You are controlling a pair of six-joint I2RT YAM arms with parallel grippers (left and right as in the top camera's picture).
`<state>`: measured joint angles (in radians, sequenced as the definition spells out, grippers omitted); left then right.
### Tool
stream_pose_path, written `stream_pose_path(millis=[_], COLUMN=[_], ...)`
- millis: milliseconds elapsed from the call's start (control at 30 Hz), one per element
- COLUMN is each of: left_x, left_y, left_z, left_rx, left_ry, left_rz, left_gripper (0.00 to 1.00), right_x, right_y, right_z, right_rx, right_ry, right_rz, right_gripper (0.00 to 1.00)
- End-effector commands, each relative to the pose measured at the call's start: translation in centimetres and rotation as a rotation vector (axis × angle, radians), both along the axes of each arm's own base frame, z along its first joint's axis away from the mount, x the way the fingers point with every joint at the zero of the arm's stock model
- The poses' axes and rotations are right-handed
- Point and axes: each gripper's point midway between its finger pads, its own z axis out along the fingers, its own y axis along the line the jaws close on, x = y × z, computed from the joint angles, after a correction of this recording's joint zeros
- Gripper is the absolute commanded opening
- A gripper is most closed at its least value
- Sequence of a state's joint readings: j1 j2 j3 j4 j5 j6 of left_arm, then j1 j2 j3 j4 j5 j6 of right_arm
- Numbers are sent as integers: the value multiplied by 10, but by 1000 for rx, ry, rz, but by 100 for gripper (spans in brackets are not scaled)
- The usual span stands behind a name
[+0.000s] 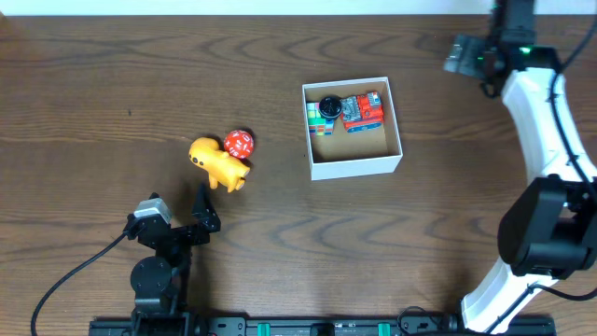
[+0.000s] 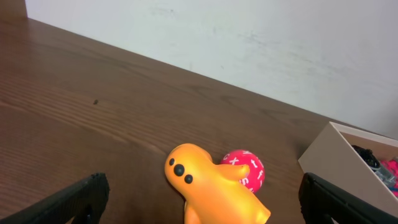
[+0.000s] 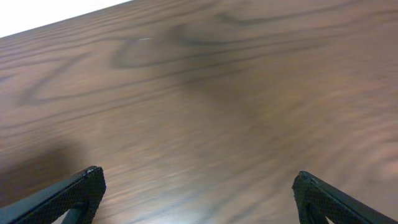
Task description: Pack container
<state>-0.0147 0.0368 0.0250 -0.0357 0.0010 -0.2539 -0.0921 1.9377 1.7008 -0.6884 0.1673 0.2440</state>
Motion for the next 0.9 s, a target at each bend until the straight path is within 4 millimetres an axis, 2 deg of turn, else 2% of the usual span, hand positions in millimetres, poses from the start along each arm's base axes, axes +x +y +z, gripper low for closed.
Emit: stream_pose_path(millis=[0, 233, 867], left_x=[-1, -1, -1], left_y=[3, 3, 3], left_z=[-19, -19, -19], left_rx=[18, 18, 18], left_ry=[58, 58, 58], left_rz=[11, 10, 11], left_gripper=[98, 98, 98], right_x=[-4, -9, -9], right_y=[-24, -45, -45], right_z=[11, 11, 11], right_rx=[-50, -50, -50], right_ry=[-7, -5, -5], right_rz=[-24, -67, -67], right_gripper=[99, 99, 99])
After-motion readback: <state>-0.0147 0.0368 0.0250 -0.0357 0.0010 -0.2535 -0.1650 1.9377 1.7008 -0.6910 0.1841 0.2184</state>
